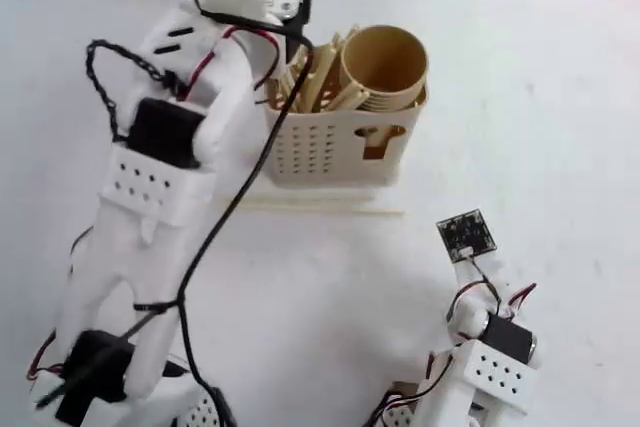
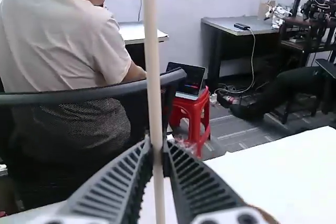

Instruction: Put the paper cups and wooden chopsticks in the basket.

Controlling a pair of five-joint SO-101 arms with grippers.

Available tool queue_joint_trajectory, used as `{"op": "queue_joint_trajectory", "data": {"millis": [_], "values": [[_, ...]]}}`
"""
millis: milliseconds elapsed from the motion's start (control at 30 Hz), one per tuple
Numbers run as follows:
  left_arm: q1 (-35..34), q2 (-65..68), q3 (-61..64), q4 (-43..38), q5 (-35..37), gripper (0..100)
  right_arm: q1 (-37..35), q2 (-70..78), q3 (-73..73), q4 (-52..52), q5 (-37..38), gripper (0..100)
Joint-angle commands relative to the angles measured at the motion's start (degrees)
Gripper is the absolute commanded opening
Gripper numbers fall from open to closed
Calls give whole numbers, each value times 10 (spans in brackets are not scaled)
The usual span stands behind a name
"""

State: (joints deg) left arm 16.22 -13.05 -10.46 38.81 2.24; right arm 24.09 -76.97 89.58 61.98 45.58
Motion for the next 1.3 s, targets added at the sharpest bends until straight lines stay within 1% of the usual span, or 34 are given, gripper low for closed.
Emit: {"op": "queue_joint_trajectory", "data": {"millis": [0, 100, 233, 400, 767, 967, 1267], "values": [[-2, 11, 27, -46, 50, 25, -7, -10, -4, 1, 5, 17], [-4, 15, 35, -47, 51, 24, -7, -10, -3, 1, 5, 17], [-3, 15, 36, -22, 55, 24, -7, -10, -3, 1, 5, 17], [-12, 15, 36, 2, 119, 27, -7, -10, -3, 1, 5, 17], [-16, 14, 45, 22, 123, 30, -7, -10, -3, 1, 5, 17], [-27, 12, 41, 31, 123, 147, -7, -10, -3, 1, 5, 17], [-50, 12, 41, 34, 123, 142, -7, -10, -3, 1, 5, 17]]}}
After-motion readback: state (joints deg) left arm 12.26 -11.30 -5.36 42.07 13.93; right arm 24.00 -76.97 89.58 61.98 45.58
